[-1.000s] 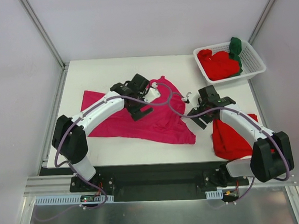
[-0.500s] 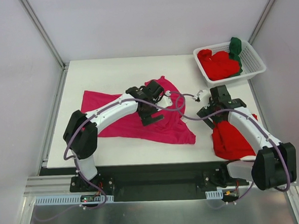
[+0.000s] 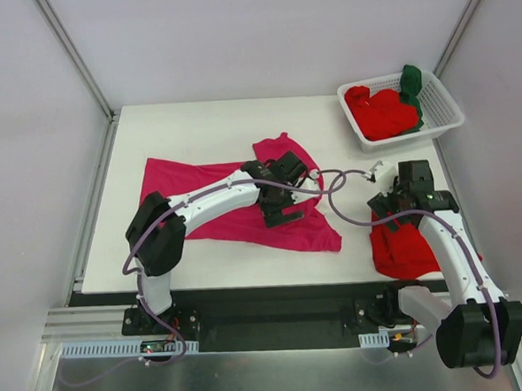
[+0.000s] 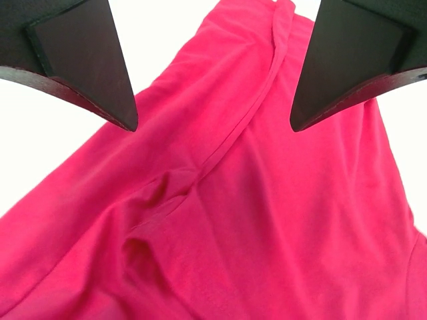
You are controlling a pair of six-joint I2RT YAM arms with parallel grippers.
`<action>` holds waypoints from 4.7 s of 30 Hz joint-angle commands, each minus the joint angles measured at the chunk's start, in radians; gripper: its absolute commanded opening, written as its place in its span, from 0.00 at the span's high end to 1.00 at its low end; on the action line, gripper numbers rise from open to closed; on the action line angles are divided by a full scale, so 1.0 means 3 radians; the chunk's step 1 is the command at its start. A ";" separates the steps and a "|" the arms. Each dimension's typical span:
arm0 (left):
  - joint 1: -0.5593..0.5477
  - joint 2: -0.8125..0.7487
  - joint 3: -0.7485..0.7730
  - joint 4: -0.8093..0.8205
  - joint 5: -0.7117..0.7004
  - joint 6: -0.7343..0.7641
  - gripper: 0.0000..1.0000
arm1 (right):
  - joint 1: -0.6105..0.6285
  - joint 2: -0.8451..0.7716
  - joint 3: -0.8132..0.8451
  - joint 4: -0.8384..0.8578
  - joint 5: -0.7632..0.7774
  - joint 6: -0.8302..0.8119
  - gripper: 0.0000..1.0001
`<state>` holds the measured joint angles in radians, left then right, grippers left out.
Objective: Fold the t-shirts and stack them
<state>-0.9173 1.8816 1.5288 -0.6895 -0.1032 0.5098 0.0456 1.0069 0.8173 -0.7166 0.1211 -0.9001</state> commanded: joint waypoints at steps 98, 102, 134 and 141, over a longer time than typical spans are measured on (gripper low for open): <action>-0.0220 0.0595 0.0483 -0.0023 0.0129 0.0105 0.46 | -0.0157 -0.0340 -0.0255 -0.0485 -0.0526 0.0275 0.14; -0.0195 0.0636 0.0493 0.0013 0.0104 0.0146 0.47 | -0.0157 -0.0345 -0.0270 -0.0495 -0.0526 0.0275 0.14; -0.0103 0.0728 0.0457 0.0064 0.0068 0.0203 1.00 | -0.0157 -0.0248 -0.0229 -0.0454 -0.0521 0.0280 0.14; 0.0020 0.0498 0.0437 0.0074 -0.0198 0.0376 1.00 | -0.0157 -0.0242 -0.0209 -0.0475 -0.0516 0.0265 0.14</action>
<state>-0.9417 2.1056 1.6531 -0.6399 -0.0967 0.5659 -0.0040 0.9310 0.7338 -0.8711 -0.0166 -0.8318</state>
